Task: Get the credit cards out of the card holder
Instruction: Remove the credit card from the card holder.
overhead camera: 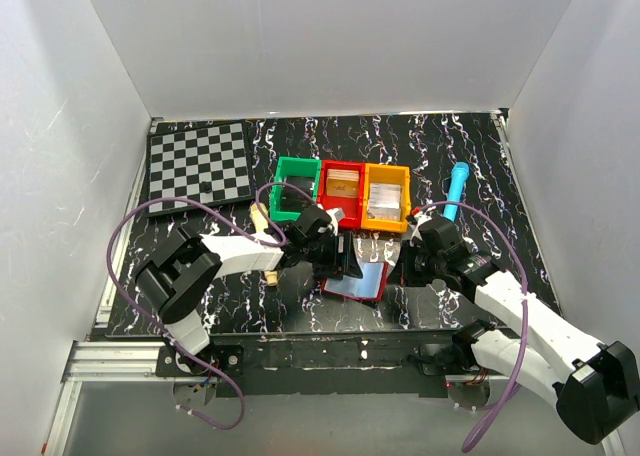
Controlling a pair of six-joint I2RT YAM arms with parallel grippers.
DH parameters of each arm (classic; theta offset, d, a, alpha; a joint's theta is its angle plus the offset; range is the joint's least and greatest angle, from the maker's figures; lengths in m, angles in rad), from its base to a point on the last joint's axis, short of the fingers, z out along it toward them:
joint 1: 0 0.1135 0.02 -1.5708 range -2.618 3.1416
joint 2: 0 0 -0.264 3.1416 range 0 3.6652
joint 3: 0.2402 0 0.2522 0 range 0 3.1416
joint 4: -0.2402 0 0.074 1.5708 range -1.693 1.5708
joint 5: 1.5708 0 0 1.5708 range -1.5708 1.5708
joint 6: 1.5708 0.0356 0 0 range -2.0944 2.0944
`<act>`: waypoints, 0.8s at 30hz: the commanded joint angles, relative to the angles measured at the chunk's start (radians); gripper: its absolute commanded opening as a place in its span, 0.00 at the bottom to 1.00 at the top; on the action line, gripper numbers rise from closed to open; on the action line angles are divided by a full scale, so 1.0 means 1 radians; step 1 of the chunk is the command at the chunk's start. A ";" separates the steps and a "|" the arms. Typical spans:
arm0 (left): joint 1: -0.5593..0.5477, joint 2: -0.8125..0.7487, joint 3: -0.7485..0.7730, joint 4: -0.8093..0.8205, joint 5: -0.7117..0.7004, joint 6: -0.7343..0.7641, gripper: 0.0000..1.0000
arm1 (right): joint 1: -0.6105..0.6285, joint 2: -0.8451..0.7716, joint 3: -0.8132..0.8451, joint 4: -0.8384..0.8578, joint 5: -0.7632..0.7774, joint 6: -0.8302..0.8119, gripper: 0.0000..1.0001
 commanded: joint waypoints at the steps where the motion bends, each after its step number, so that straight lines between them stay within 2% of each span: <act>1: -0.019 0.028 0.042 0.003 0.060 0.049 0.64 | -0.002 0.004 -0.006 0.027 -0.005 -0.012 0.01; 6: -0.079 0.028 0.099 0.051 0.124 0.141 0.64 | -0.002 0.012 -0.013 0.030 0.000 -0.015 0.01; 13: -0.158 0.069 0.211 -0.027 0.160 0.252 0.64 | -0.003 0.015 -0.022 0.030 0.010 -0.015 0.01; 16: -0.160 -0.009 0.159 -0.017 0.085 0.240 0.66 | -0.003 0.007 -0.023 0.028 0.014 -0.014 0.01; 20: -0.148 -0.147 0.072 -0.013 -0.075 0.189 0.73 | -0.003 -0.005 -0.025 0.027 0.023 -0.014 0.01; 24: -0.090 -0.231 -0.023 -0.039 -0.162 0.096 0.75 | -0.003 -0.013 -0.028 0.024 0.024 -0.014 0.01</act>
